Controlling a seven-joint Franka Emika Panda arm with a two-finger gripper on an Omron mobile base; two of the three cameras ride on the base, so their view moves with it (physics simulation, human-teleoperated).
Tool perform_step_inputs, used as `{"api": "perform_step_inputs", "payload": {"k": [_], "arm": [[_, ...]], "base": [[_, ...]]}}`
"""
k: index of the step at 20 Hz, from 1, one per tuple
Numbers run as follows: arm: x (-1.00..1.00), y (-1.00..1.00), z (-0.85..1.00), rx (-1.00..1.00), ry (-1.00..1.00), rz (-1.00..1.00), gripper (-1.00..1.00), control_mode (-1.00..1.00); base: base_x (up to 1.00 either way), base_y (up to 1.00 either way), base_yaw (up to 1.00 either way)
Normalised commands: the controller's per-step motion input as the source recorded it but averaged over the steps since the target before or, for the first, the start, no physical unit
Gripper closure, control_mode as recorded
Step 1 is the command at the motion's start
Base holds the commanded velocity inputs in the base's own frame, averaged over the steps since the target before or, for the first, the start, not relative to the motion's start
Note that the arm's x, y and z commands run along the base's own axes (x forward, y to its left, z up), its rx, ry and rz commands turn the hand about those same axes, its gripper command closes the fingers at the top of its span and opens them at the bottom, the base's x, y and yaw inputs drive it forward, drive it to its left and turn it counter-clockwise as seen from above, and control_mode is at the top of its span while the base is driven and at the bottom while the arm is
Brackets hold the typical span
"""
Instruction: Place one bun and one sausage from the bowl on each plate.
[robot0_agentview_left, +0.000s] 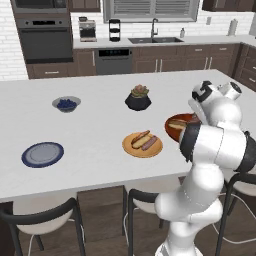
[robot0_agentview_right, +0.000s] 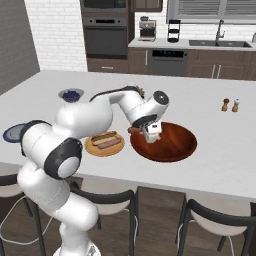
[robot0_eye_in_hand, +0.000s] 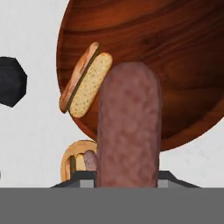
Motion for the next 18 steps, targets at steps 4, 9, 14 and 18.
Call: {"api": "perform_step_inputs", "payload": {"k": [4,9,14,18], "arm": [[-0.61,0.81,0.86,-0.24,0.12,0.17,1.00,-1.00],[-0.36,0.87,0.44,-0.14,0.17,0.04,1.00,-1.00],[-0.35,1.00,0.03,0.17,0.13,0.24,1.00,-1.00],[-0.15,1.00,0.05,0.07,0.27,0.34,1.00,-1.00]], "base": [[0.00,0.00,0.00],[0.00,0.00,0.00],[0.00,0.00,0.00],[0.00,0.00,0.00]]}}
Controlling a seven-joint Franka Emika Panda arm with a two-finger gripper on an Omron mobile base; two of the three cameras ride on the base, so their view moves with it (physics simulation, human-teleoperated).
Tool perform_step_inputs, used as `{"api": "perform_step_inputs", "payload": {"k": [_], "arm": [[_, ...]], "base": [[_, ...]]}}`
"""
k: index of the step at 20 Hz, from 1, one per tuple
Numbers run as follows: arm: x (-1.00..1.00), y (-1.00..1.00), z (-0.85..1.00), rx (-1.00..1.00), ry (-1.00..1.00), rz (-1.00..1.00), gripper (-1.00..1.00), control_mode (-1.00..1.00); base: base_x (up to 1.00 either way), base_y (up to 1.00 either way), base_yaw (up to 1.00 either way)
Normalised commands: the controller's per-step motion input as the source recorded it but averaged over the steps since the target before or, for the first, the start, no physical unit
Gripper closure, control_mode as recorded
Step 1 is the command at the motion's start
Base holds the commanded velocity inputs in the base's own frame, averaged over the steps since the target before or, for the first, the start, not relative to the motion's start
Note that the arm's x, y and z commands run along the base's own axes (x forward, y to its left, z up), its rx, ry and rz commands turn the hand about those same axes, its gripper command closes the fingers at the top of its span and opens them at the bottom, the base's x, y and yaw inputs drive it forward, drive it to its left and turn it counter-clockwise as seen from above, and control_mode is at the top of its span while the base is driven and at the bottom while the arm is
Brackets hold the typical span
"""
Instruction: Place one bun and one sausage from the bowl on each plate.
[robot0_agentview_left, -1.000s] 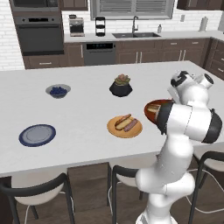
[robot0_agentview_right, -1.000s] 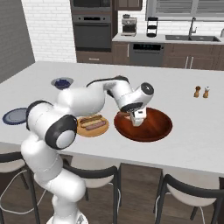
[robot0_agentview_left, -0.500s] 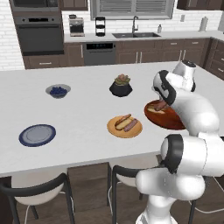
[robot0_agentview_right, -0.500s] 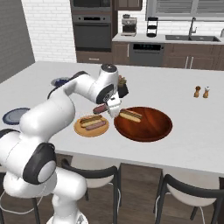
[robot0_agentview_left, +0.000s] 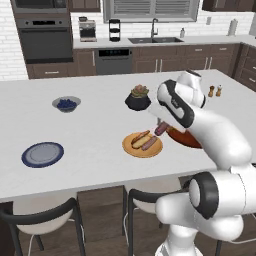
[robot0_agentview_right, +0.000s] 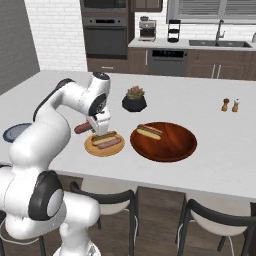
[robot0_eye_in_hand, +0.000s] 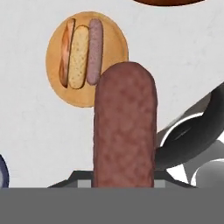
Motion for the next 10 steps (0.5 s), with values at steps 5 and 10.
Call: {"api": "perform_step_inputs", "payload": {"k": [5,10], "arm": [[-0.02,1.00,0.03,0.02,0.32,0.40,1.00,-1.00],[0.00,1.00,0.01,0.00,0.21,0.35,1.00,-1.00]], "base": [[0.00,0.00,0.00],[0.00,0.00,0.00]]}}
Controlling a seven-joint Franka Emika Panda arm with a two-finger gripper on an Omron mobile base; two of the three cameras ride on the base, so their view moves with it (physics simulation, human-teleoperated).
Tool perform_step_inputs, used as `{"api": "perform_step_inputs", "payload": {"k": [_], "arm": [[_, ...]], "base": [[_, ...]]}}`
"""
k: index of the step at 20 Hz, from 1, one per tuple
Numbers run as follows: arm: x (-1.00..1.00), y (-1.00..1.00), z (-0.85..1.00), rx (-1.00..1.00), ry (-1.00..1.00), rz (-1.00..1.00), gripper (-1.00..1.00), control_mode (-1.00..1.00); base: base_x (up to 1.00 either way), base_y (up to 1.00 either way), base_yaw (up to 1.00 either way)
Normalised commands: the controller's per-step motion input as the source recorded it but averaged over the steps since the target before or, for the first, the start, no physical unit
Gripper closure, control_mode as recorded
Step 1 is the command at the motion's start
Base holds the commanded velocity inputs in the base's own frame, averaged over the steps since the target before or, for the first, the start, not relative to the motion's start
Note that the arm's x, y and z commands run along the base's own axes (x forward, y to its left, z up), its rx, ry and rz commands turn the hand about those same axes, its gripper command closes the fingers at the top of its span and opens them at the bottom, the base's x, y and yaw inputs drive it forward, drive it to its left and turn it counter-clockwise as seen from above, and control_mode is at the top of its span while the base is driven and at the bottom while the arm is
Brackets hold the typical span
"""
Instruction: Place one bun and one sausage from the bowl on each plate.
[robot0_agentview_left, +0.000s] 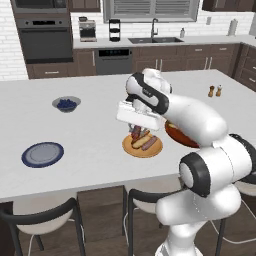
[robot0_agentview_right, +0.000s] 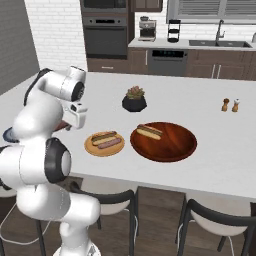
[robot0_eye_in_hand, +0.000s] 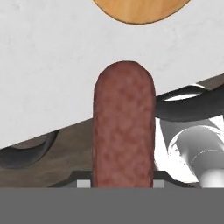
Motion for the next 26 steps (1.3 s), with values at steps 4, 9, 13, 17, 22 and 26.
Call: {"api": "perform_step_inputs", "payload": {"k": [4,9,13,17,22,26], "arm": [[-0.01,1.00,-0.03,0.00,0.12,0.33,1.00,-1.00],[-0.04,1.00,-0.19,0.03,0.01,0.25,1.00,-1.00],[0.00,1.00,-0.24,0.01,0.03,0.22,1.00,-1.00],[0.05,1.00,-0.13,-0.09,0.00,0.14,1.00,-1.00],[0.47,1.00,-0.13,-0.06,0.00,0.04,1.00,-1.00],[0.50,0.99,-0.35,-0.04,0.00,0.00,1.00,-1.00]], "base": [[0.00,0.00,0.00],[0.00,0.00,0.00],[0.00,0.00,0.00],[0.00,0.00,0.00],[0.00,0.00,0.00],[0.00,0.00,0.00]]}}
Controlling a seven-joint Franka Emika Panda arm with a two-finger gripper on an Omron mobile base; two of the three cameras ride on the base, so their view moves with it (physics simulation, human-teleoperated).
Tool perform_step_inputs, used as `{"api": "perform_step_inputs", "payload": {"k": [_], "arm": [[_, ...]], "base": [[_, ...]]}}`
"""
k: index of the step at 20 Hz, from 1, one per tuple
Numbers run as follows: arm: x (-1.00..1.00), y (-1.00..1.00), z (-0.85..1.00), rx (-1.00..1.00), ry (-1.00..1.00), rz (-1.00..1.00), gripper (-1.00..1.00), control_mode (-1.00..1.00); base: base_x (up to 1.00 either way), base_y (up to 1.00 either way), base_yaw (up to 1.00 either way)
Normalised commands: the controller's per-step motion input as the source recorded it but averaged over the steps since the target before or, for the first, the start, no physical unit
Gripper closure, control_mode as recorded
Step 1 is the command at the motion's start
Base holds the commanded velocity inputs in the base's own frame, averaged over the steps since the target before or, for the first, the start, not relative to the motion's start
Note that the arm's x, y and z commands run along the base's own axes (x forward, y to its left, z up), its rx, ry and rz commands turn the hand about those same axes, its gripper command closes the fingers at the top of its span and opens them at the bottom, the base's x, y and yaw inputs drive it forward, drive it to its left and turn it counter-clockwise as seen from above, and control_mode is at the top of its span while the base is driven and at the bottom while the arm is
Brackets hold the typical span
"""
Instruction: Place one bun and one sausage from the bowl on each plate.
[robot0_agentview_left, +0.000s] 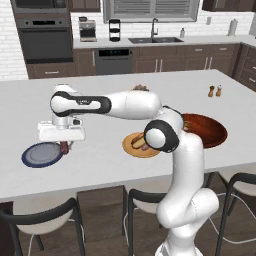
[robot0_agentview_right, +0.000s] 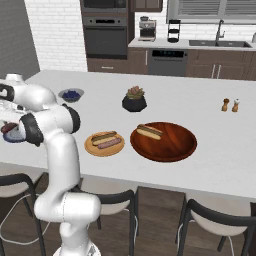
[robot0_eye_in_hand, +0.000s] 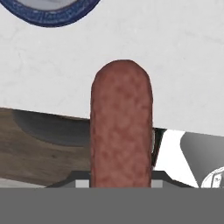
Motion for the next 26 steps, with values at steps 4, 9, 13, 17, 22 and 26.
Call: {"api": "perform_step_inputs", "payload": {"k": [4,9,13,17,22,26], "arm": [[0.20,0.66,-0.46,0.00,-0.05,-0.02,1.00,-1.00],[0.02,-0.06,-0.38,0.00,-0.15,-0.13,1.00,-1.00],[-0.31,-0.61,-0.43,0.08,-0.25,-0.12,1.00,-1.00],[-0.52,-0.64,-0.72,0.52,-0.27,-0.02,1.00,-1.00],[0.04,-0.04,-0.13,0.53,-0.24,0.00,1.00,-1.00],[0.41,0.12,0.00,0.06,-0.03,-0.02,1.00,-1.00]], "base": [[0.00,0.00,0.00],[0.00,0.00,0.00],[0.00,0.00,0.00],[0.00,0.00,0.00],[0.00,0.00,0.00],[0.00,0.00,0.00]]}}
